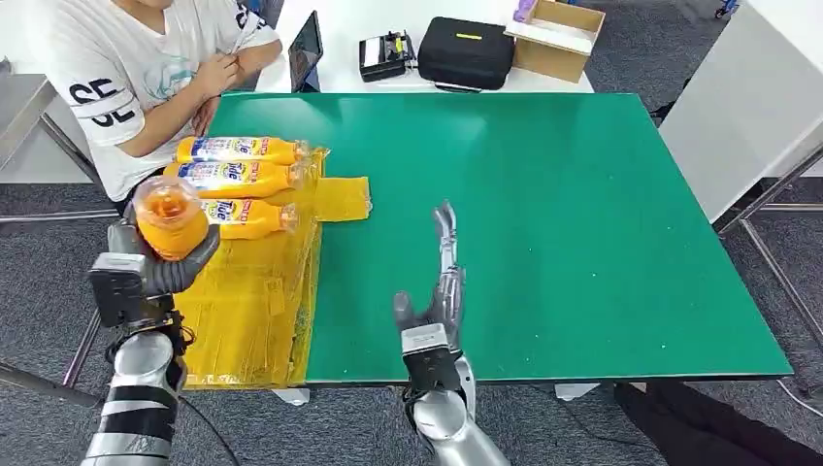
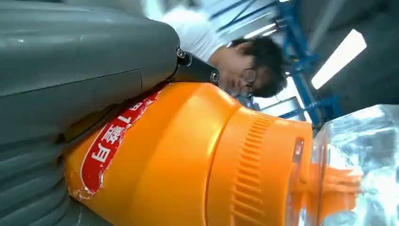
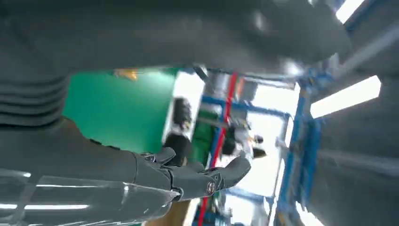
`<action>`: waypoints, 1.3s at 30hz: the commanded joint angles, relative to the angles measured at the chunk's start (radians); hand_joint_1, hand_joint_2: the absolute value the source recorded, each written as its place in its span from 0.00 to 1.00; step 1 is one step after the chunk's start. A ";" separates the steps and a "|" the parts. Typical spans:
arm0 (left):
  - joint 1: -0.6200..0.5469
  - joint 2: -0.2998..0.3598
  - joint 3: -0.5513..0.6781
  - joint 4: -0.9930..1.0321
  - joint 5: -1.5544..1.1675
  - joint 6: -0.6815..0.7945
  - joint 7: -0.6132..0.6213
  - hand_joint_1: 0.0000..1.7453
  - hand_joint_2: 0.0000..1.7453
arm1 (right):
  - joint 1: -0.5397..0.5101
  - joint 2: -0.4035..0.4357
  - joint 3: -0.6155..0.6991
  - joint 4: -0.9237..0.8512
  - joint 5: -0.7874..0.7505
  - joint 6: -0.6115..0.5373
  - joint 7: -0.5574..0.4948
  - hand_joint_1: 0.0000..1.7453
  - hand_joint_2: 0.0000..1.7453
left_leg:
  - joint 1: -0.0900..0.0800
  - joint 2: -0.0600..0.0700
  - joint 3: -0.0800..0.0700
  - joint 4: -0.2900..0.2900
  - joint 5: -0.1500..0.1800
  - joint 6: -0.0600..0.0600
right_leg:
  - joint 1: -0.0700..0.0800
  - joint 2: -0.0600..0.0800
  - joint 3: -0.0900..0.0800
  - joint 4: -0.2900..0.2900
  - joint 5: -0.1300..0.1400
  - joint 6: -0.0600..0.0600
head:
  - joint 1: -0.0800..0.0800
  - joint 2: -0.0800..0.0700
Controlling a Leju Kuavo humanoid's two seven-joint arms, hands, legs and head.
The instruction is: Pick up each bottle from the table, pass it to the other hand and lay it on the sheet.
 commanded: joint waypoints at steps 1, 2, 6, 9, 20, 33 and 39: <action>-0.152 0.129 -0.174 0.361 -0.527 0.071 0.146 1.00 1.00 | 0.025 -0.025 -0.066 -0.148 -0.048 -0.017 -0.009 0.00 0.00 | -0.001 -0.002 0.003 -0.001 0.000 0.001 | 0.000 -0.003 0.004 -0.001 -0.001 -0.002 | 0.000 0.000; -0.160 0.133 -0.185 0.407 -0.573 0.079 0.169 1.00 1.00 | 0.025 -0.025 -0.066 -0.140 -0.047 -0.012 -0.007 0.00 0.00 | 0.000 0.000 0.006 -0.002 -0.001 0.001 | 0.001 -0.002 0.007 -0.002 -0.001 -0.003 | 0.000 0.000; -0.162 0.141 -0.190 0.491 -0.588 0.031 0.172 1.00 1.00 | 0.025 -0.026 -0.061 -0.119 -0.044 -0.003 -0.006 0.00 0.00 | 0.000 0.003 0.007 -0.001 -0.002 0.001 | 0.001 0.001 0.007 -0.002 -0.001 -0.003 | 0.000 0.000; -0.153 0.145 -0.188 0.535 -0.585 -0.022 0.167 1.00 1.00 | 0.027 -0.028 -0.062 -0.112 -0.045 0.011 0.003 0.00 0.00 | 0.000 0.005 0.007 -0.002 -0.002 0.001 | 0.001 0.001 0.007 -0.002 -0.001 -0.003 | 0.000 0.000; -0.187 0.148 -0.192 0.681 -0.601 -0.057 0.172 1.00 1.00 | 0.007 -0.025 -0.046 -0.055 -0.048 0.060 0.017 0.00 1.00 | 0.001 0.006 0.008 -0.001 -0.002 0.001 | 0.002 0.002 0.007 -0.002 -0.001 -0.004 | 0.000 0.000; -0.166 0.162 -0.216 0.673 -0.552 -0.161 0.078 0.95 1.00 | -0.007 -0.022 -0.038 -0.009 -0.051 0.092 0.024 0.00 1.00 | 0.001 0.008 0.010 -0.001 -0.003 0.001 | 0.002 0.005 0.009 -0.002 0.000 -0.004 | 0.000 0.000; -0.146 0.204 -0.254 0.664 -0.538 -0.228 0.033 0.02 1.00 | -0.016 -0.017 -0.038 0.021 -0.065 0.117 0.020 0.00 1.00 | 0.000 0.007 0.008 -0.002 -0.001 0.000 | 0.000 0.005 0.008 -0.001 0.000 -0.002 | 0.000 0.000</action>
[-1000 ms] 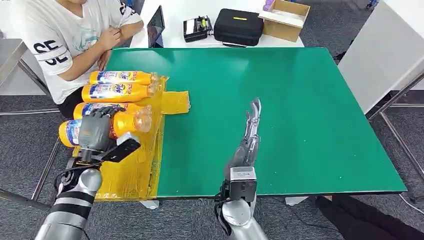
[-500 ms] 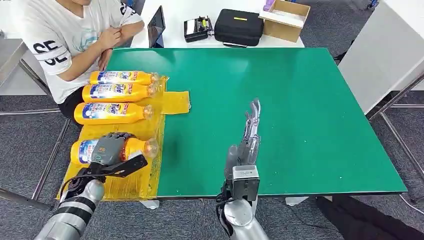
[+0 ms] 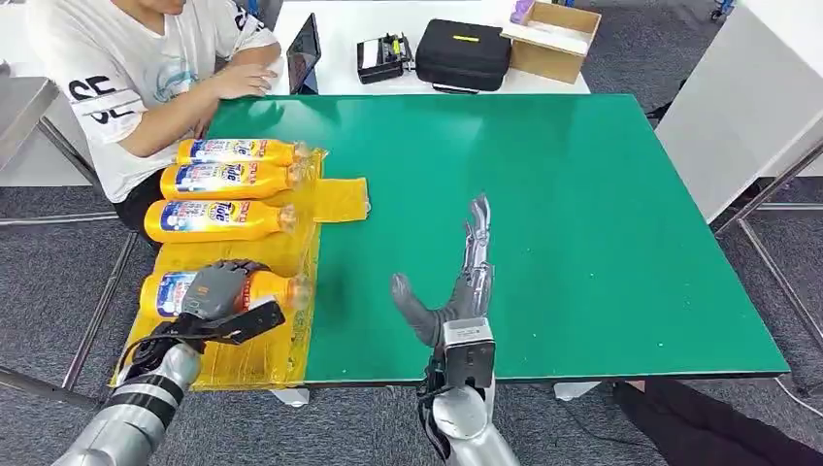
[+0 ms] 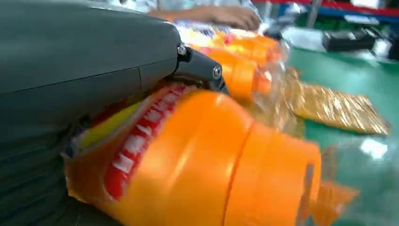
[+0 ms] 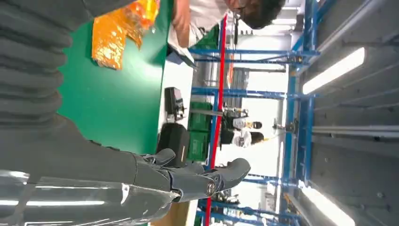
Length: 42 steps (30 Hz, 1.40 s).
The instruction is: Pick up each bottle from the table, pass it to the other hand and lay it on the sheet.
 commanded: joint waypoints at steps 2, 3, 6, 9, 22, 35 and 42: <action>0.014 0.060 -0.080 0.070 0.021 -0.080 -0.041 0.00 1.00 | -0.053 -0.018 0.012 0.109 -0.015 0.023 -0.002 0.00 1.00 | 0.000 0.004 0.005 -0.002 -0.001 0.001 | 0.000 0.003 0.004 -0.002 0.000 -0.002 | 0.000 0.000; 0.016 0.072 -0.100 0.067 0.042 -0.121 -0.051 0.00 1.00 | -0.056 -0.018 0.014 0.119 -0.019 0.038 -0.001 0.00 1.00 | 0.000 0.005 0.007 -0.002 -0.002 0.001 | 0.001 0.004 0.006 -0.003 0.000 -0.003 | 0.000 0.000; 0.036 0.093 -0.107 0.040 0.122 -0.202 -0.102 0.00 0.00 | -0.067 -0.013 0.016 0.150 -0.023 0.053 -0.003 0.00 1.00 | 0.000 0.004 0.005 -0.001 -0.001 0.000 | 0.000 0.004 0.004 -0.002 0.000 -0.002 | 0.000 0.000; 0.057 0.130 -0.137 -0.006 0.179 -0.275 -0.130 0.00 0.00 | -0.077 -0.007 0.016 0.173 -0.032 0.067 -0.012 0.00 1.00 | 0.000 0.007 0.008 -0.002 -0.002 0.000 | 0.001 0.006 0.007 -0.003 0.000 -0.003 | 0.000 0.000; 0.085 0.185 -0.189 -0.048 0.272 -0.348 -0.141 0.00 0.00 | -0.087 -0.001 0.012 0.199 -0.044 0.086 -0.017 0.00 1.00 | 0.001 0.005 0.011 -0.003 -0.002 0.000 | 0.002 0.005 0.010 -0.003 0.000 -0.005 | 0.000 0.000; 0.186 0.138 -0.068 -0.160 0.572 -0.445 -0.201 0.00 0.00 | -0.103 0.008 0.010 0.256 -0.062 0.113 -0.024 0.00 1.00 | -0.001 0.002 0.012 -0.003 -0.001 0.000 | 0.000 0.004 0.011 -0.002 0.000 -0.002 | 0.000 0.000; 0.173 -0.230 0.330 -0.501 0.870 0.052 -0.153 0.00 1.00 | -0.058 0.025 0.047 0.232 -0.007 0.060 0.019 0.00 1.00 | 0.001 -0.011 0.005 0.002 0.000 0.001 | 0.001 -0.010 0.006 -0.001 -0.003 -0.002 | 0.000 0.000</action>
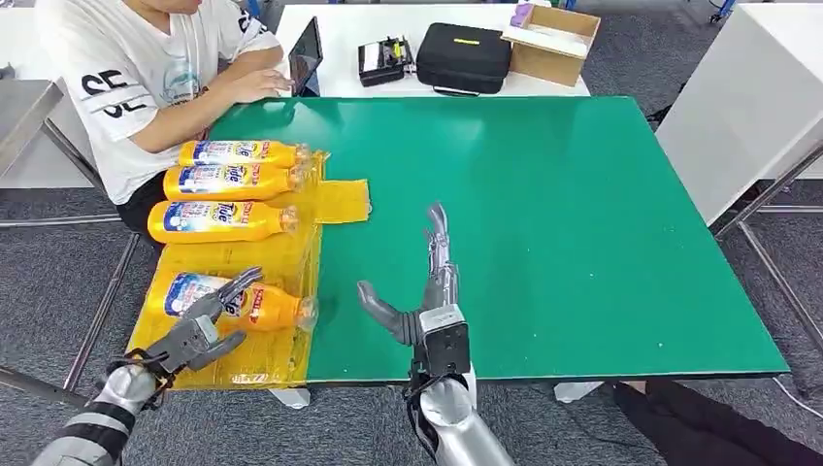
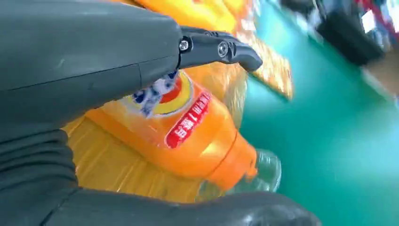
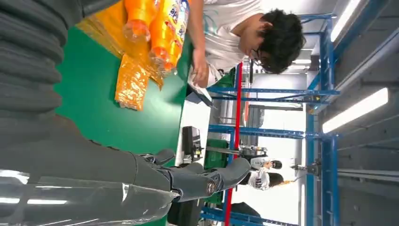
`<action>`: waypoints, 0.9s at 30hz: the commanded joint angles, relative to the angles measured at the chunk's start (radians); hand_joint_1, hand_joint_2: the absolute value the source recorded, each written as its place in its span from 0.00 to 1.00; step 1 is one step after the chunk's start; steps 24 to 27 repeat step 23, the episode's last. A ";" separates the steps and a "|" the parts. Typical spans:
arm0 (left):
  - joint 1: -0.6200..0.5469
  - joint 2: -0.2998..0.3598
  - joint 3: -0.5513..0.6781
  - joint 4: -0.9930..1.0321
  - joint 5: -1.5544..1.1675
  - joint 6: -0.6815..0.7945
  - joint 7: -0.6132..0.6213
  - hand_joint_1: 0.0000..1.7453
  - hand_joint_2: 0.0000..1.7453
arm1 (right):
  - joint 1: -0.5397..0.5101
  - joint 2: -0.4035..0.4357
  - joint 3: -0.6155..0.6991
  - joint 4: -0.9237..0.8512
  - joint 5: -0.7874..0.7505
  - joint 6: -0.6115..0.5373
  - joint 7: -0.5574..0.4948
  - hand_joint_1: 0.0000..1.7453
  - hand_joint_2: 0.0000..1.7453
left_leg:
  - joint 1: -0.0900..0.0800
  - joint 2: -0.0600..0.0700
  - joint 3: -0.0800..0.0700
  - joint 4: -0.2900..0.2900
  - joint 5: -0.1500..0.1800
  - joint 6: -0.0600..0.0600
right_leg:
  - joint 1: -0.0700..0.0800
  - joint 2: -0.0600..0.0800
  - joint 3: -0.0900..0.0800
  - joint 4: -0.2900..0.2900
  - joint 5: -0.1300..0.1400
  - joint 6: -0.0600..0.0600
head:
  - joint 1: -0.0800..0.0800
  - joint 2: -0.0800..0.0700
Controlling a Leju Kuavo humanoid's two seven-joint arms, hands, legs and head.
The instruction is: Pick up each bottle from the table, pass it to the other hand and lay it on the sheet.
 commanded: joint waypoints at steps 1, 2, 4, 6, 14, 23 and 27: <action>0.037 -0.379 0.436 -0.344 0.338 0.312 0.045 0.00 1.00 | 0.006 0.007 0.048 0.061 0.041 -0.055 0.041 0.00 1.00 | 0.001 -0.005 -0.006 0.002 0.001 0.001 | 0.001 -0.006 -0.002 0.000 0.000 -0.001 | 0.000 0.000; 0.049 -0.390 0.457 -0.371 0.428 0.255 0.066 0.00 1.00 | 0.010 0.003 0.047 0.061 0.037 -0.064 0.042 0.00 1.00 | 0.001 -0.005 -0.006 0.003 0.000 0.002 | 0.002 -0.007 -0.001 0.000 -0.001 -0.002 | 0.000 0.000; 0.075 -0.392 0.454 -0.408 0.457 0.238 0.065 0.00 1.00 | 0.023 -0.002 0.032 0.052 0.033 -0.075 0.033 0.00 1.00 | 0.000 -0.001 -0.006 0.001 0.000 0.002 | 0.001 -0.001 -0.001 -0.001 0.000 0.000 | 0.000 0.000; 0.087 -0.403 0.459 -0.420 0.509 0.207 0.078 0.00 1.00 | 0.031 -0.004 0.020 0.040 0.031 -0.077 0.030 0.00 1.00 | 0.000 0.003 -0.004 0.000 -0.001 0.002 | 0.001 0.001 0.000 -0.001 0.001 0.000 | 0.000 0.000; 0.236 -0.451 0.367 -0.611 0.476 0.282 0.029 0.00 1.00 | 0.131 -0.011 -0.071 -0.112 0.016 -0.144 0.000 0.00 1.00 | 0.000 0.001 -0.004 0.001 -0.002 0.002 | 0.001 -0.001 0.000 -0.001 -0.001 0.000 | 0.000 0.000; 0.339 -0.470 0.300 -0.643 0.495 0.272 0.049 0.00 1.00 | 0.182 -0.013 -0.103 -0.149 0.021 -0.173 0.002 0.00 1.00 | 0.000 0.001 -0.005 0.000 -0.004 0.002 | 0.001 -0.001 -0.002 -0.002 -0.002 -0.001 | 0.000 0.000; 0.339 -0.470 0.300 -0.643 0.495 0.272 0.049 0.00 1.00 | 0.182 -0.013 -0.103 -0.149 0.021 -0.173 0.002 0.00 1.00 | 0.000 0.001 -0.005 0.000 -0.004 0.002 | 0.001 -0.001 -0.002 -0.002 -0.002 -0.001 | 0.000 0.000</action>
